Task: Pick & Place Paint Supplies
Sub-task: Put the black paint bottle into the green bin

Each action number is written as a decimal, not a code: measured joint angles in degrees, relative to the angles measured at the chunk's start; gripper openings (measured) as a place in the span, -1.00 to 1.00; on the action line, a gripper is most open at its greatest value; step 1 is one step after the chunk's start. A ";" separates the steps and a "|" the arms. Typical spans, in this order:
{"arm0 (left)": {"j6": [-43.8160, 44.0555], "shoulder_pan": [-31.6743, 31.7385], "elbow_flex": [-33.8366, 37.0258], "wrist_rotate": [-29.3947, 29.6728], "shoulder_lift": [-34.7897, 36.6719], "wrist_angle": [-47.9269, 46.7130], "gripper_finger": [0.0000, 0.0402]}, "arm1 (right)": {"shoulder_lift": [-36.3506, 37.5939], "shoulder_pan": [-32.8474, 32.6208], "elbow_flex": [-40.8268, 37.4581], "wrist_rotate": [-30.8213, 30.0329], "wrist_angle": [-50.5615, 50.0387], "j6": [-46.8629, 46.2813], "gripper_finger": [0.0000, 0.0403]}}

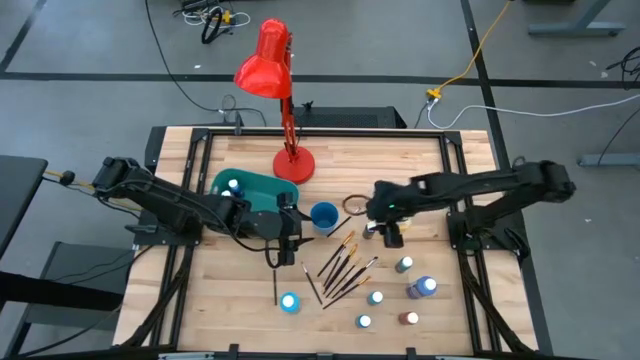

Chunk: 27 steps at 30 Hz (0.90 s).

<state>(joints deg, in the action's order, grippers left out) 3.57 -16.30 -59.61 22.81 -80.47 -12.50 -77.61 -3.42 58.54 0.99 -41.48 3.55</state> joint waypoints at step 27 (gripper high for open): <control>0.72 -0.01 0.00 -2.75 0.00 -0.05 0.18 | -8.85 0.04 -0.07 -1.98 -1.85 -3.11 -0.31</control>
<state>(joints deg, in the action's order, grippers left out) 4.29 -16.32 -59.61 20.05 -80.47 -12.56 -86.46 -3.38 58.48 -0.99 -43.33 0.44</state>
